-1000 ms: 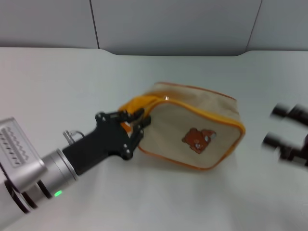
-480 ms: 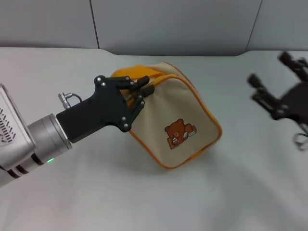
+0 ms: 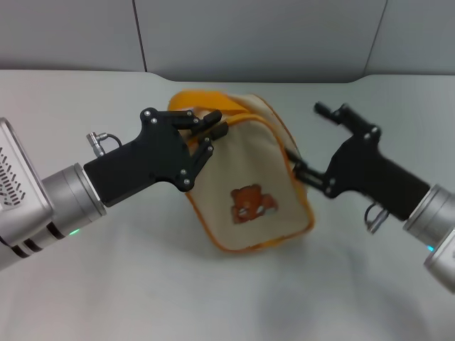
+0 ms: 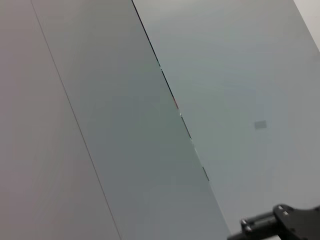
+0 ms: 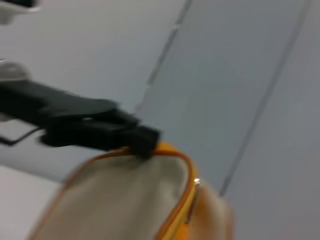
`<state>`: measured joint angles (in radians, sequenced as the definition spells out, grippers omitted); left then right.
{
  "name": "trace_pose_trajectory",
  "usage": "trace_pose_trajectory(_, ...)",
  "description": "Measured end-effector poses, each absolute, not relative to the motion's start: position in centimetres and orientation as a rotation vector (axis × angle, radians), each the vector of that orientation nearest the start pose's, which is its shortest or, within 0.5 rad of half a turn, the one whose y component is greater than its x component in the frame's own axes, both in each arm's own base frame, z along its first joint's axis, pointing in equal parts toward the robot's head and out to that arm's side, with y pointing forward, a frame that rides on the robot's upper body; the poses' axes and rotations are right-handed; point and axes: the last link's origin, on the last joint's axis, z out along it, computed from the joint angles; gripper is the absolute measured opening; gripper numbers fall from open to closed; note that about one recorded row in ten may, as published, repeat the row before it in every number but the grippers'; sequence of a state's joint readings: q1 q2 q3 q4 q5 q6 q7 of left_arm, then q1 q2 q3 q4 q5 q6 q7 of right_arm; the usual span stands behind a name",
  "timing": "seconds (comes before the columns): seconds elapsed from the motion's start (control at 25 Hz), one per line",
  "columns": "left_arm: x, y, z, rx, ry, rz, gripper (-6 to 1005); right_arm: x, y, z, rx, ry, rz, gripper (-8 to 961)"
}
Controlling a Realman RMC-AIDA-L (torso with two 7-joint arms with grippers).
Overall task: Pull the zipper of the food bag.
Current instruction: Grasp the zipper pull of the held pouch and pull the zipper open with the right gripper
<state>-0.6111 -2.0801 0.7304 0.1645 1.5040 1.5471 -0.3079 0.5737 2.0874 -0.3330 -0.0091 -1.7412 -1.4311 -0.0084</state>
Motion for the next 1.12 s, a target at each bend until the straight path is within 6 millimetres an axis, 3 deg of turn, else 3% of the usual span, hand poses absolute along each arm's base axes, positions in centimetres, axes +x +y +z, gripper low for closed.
trace_pose_trajectory(0.48, -22.6, 32.9, -4.3, -2.308, 0.237, -0.964, 35, 25.0, 29.9, -6.7, -2.108, -0.350, 0.748, 773)
trace_pose_trajectory(0.88, -22.5, 32.8, -4.4, -2.321, 0.245, -0.964, 18, 24.1, 30.2, -7.0, -2.045, -0.367, 0.747, 773)
trace_pose_trajectory(1.12, -22.5, 32.8, -4.5, -2.322, 0.246, -0.965, 13, 23.8, 30.0, -7.2, -2.046, -0.358, 0.764, 557)
